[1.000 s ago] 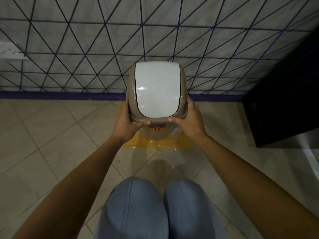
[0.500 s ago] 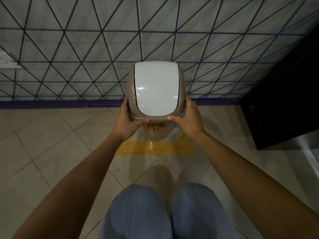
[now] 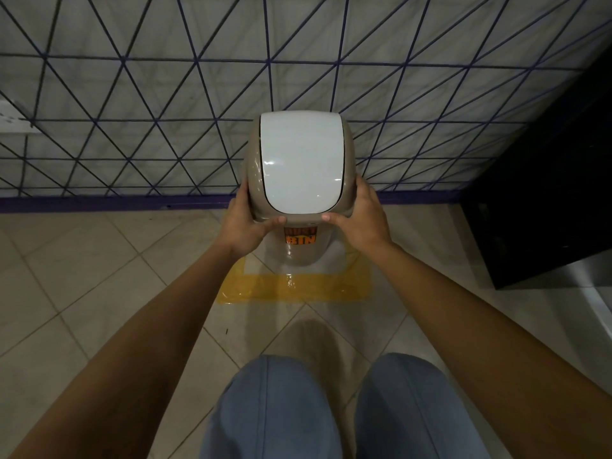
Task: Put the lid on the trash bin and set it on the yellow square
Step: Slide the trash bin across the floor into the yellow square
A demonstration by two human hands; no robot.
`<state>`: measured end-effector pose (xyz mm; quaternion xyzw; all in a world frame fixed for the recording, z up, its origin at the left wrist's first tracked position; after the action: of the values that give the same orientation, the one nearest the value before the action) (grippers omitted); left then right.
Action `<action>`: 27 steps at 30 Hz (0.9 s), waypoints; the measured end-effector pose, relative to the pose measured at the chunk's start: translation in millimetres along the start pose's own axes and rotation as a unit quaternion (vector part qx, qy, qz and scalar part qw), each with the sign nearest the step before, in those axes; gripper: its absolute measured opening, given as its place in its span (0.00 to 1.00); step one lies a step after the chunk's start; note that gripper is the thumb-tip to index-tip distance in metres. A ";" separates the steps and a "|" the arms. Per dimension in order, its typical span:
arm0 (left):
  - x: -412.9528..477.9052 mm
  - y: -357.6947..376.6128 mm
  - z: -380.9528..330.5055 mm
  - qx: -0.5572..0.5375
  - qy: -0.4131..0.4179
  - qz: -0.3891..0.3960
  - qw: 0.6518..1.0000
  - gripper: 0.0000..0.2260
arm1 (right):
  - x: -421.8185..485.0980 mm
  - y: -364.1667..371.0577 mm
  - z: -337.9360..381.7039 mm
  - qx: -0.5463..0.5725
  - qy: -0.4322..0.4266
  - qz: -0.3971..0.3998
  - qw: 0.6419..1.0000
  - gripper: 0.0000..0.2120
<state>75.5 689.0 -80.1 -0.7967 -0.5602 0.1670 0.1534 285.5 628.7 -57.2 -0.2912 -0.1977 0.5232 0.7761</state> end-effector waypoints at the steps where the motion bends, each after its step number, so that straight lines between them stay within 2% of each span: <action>1: 0.5 -0.2 -0.3 -0.002 -0.001 0.002 1.000 0.44 | -0.4 0.7 0.1 -0.001 0.001 -0.001 1.000 0.45; 6: -3.4 -1.2 -2.7 -0.030 -0.006 -0.005 1.000 0.44 | -5.7 1.3 -2.9 0.040 0.020 0.020 0.999 0.47; 11: -5.3 -11.5 5.0 -0.034 -0.038 -0.020 0.999 0.44 | -9.1 -0.4 -6.0 0.054 0.011 0.037 0.998 0.44; 27: 1.5 -18.3 1.3 0.000 -0.044 0.009 0.999 0.41 | -5.6 4.7 -8.8 0.042 0.032 0.016 0.999 0.42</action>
<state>60.0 696.4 -73.5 -0.7937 -0.5591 0.2032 0.1269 285.5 622.8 -67.0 -0.2783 -0.1462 0.5334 0.7853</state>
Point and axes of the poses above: each hand's wrist, its own x-axis towards the middle knuckle, its own y-axis out of the palm, z = x × y, the point moved 4 cm from there along x, towards the middle knuckle, and after that the axes turned 2 degrees about x, right-handed, at the moved point
